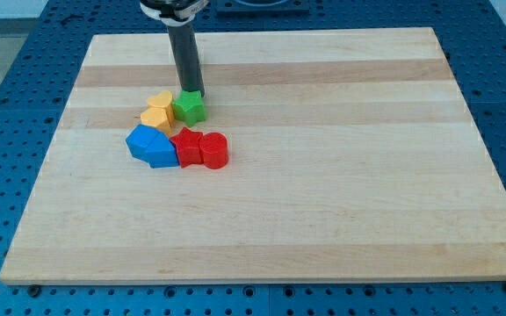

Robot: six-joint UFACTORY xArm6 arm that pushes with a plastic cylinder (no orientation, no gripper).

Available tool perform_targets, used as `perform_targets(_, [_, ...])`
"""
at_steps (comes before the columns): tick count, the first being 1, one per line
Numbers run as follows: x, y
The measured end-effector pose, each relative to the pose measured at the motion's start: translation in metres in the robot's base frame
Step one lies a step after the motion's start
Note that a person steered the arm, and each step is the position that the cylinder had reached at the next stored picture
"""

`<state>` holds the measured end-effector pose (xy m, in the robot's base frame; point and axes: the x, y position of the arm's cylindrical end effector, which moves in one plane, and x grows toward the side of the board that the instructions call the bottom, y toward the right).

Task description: Push the green circle to the center

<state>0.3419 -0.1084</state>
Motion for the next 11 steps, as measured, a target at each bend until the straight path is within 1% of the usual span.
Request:
perform_targets(2, [-0.001, 0.001])
perform_targets(3, [-0.036, 0.002])
perform_targets(4, [-0.042, -0.028])
perform_targets(5, [-0.040, -0.074])
perform_targets(6, [-0.074, -0.077])
perform_targets(7, [-0.089, -0.027])
perform_targets(8, [-0.090, 0.012])
perform_targets(9, [-0.098, 0.015])
perform_targets(10, [-0.113, 0.032])
perform_targets(11, [-0.113, 0.053])
